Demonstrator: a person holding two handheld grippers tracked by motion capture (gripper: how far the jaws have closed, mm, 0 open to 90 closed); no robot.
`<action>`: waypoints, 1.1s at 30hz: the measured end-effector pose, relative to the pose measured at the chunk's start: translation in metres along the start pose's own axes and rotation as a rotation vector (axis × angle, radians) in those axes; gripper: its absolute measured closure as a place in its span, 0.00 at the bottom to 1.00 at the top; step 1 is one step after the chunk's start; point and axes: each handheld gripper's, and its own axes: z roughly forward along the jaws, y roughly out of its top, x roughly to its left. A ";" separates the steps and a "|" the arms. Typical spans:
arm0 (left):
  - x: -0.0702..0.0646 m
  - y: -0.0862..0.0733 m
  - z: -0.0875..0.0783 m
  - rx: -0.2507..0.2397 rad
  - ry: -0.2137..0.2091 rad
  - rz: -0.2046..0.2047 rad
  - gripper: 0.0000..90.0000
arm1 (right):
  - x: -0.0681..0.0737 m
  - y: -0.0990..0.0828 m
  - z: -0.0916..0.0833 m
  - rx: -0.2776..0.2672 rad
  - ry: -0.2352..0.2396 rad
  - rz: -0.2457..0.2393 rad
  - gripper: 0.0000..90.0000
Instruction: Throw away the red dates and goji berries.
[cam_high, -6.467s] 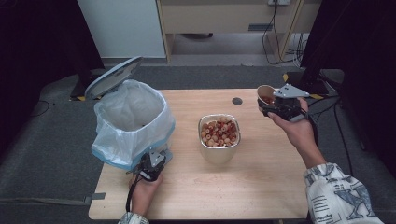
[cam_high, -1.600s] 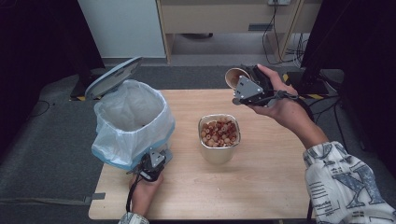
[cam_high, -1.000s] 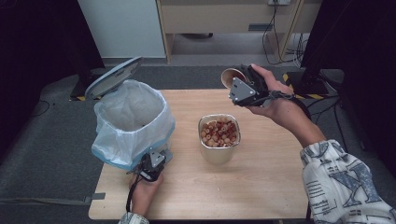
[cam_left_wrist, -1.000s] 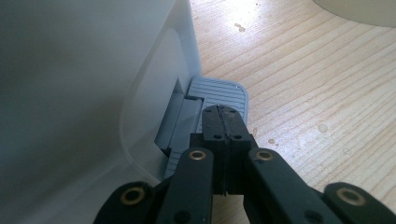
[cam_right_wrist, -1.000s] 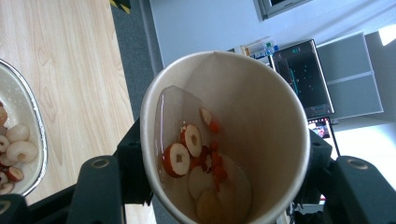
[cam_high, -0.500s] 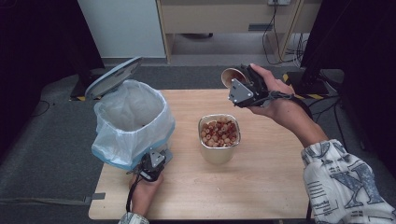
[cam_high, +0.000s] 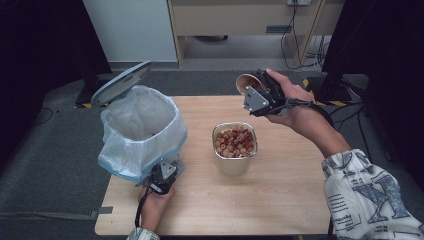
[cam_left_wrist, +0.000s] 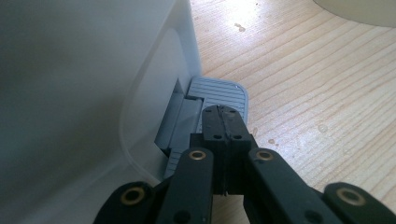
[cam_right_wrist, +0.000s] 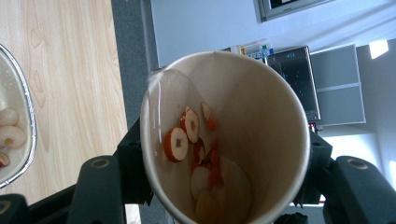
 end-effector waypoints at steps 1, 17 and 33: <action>0.000 0.000 0.000 0.000 0.000 0.001 0.99 | 0.000 0.000 0.000 0.001 -0.001 -0.001 0.42; 0.000 0.000 0.000 0.002 -0.002 0.001 0.99 | -0.002 0.005 -0.002 0.018 -0.012 -0.055 0.43; 0.000 0.000 0.000 0.000 0.000 -0.001 0.99 | 0.002 0.008 -0.002 0.049 -0.024 -0.139 0.43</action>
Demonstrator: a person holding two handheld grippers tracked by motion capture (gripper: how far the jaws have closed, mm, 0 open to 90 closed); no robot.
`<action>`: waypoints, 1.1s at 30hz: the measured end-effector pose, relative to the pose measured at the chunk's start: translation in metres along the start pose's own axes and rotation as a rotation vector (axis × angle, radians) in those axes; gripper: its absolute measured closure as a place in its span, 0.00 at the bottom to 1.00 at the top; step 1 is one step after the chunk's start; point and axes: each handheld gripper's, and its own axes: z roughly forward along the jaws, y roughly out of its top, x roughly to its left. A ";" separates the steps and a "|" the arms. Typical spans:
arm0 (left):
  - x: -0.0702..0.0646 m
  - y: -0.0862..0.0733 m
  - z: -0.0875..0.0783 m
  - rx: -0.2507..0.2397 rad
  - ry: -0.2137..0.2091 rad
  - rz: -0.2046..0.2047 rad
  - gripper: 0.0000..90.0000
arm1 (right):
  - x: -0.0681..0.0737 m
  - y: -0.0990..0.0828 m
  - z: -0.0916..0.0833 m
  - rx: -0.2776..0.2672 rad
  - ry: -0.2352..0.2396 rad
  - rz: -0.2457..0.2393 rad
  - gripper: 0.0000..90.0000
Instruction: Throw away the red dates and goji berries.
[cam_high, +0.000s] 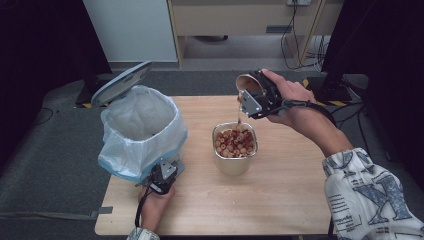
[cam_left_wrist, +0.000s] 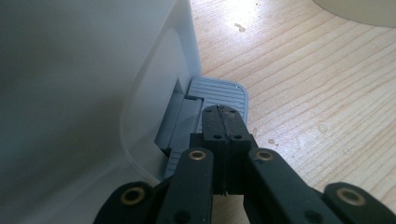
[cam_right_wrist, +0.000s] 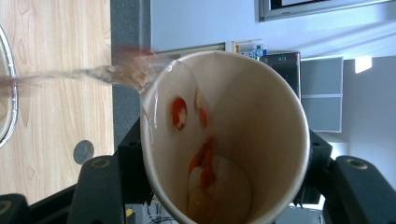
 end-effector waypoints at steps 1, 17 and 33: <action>0.000 0.000 0.000 0.000 0.000 0.000 0.99 | 0.000 0.000 0.000 0.001 0.001 0.000 0.43; 0.000 0.000 0.000 0.003 -0.001 0.003 0.99 | -0.001 0.000 0.000 -0.010 -0.002 0.009 0.43; 0.000 0.000 0.000 0.000 0.000 0.000 0.99 | -0.003 0.002 -0.001 -0.012 -0.004 0.007 0.43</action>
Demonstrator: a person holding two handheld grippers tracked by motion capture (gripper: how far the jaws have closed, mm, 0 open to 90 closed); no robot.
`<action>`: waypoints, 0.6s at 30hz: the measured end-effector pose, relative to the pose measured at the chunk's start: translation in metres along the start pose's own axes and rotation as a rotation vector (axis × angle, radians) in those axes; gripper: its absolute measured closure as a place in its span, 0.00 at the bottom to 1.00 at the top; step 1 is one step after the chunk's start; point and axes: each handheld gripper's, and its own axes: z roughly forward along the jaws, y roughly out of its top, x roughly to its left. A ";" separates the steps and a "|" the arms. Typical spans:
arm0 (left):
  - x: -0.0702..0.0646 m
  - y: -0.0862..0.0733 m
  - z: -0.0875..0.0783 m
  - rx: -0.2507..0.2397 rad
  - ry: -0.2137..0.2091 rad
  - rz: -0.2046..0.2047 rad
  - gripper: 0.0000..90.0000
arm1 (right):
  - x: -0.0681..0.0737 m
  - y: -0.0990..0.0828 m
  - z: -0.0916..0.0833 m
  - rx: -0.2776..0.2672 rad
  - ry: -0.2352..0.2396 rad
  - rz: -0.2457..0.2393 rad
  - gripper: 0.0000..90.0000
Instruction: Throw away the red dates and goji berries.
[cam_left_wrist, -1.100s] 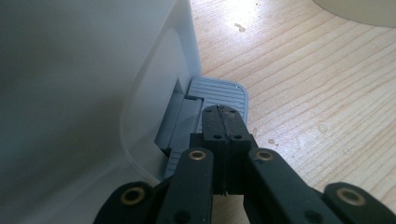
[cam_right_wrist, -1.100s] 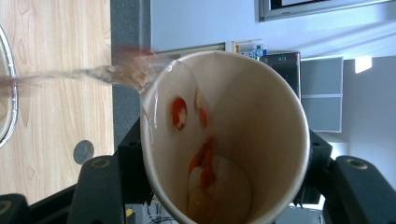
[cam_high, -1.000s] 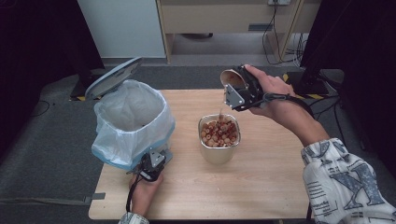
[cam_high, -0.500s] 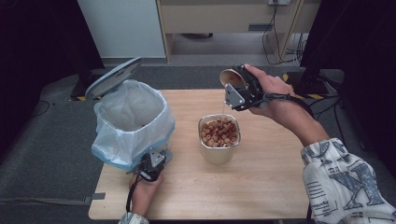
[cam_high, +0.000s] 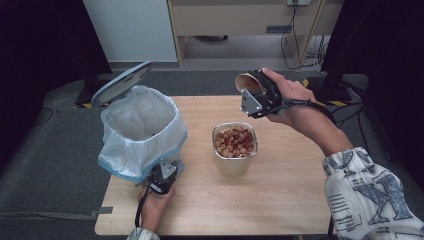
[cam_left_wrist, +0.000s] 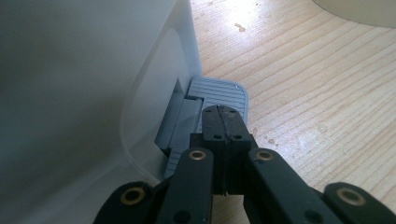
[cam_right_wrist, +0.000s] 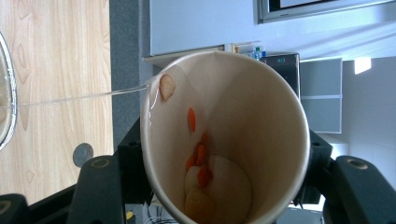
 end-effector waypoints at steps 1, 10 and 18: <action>0.000 0.000 0.000 0.003 -0.001 0.003 0.99 | 0.000 0.000 0.000 0.000 0.000 0.001 0.43; 0.000 0.000 0.000 0.000 0.000 0.001 0.99 | -0.006 0.002 -0.002 -0.001 -0.008 0.005 0.43; 0.000 0.000 0.000 0.000 0.000 0.001 0.99 | -0.004 0.000 -0.001 0.008 -0.005 -0.007 0.43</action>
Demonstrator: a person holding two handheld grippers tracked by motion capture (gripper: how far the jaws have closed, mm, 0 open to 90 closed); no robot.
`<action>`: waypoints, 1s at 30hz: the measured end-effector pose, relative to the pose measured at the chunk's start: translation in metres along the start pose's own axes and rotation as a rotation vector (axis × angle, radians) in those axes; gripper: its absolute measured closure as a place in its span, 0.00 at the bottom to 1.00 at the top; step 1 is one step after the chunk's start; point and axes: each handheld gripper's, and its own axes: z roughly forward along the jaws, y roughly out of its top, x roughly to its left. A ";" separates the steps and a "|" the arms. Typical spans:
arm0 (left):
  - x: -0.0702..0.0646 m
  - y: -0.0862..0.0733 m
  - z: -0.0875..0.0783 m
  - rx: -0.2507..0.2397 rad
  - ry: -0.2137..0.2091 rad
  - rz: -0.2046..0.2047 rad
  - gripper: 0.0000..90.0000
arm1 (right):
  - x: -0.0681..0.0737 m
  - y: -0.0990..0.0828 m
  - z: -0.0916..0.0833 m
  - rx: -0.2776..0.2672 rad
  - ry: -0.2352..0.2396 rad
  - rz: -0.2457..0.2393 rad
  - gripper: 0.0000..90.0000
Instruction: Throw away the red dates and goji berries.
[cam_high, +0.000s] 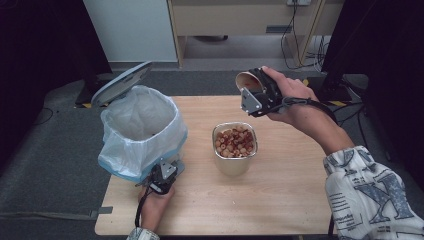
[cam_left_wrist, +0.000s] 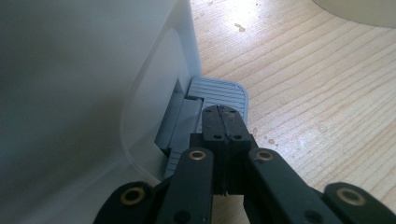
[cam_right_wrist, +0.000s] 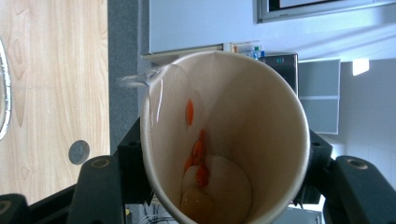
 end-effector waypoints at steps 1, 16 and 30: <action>0.000 0.000 0.000 0.000 0.000 0.000 0.99 | 0.000 0.000 0.000 -0.003 0.002 -0.005 0.43; 0.000 0.000 0.000 0.000 0.000 0.000 0.99 | 0.001 0.005 -0.002 0.021 -0.016 -0.090 0.43; 0.000 0.000 0.000 0.000 0.000 -0.001 0.99 | 0.006 0.009 -0.003 0.050 -0.039 -0.201 0.43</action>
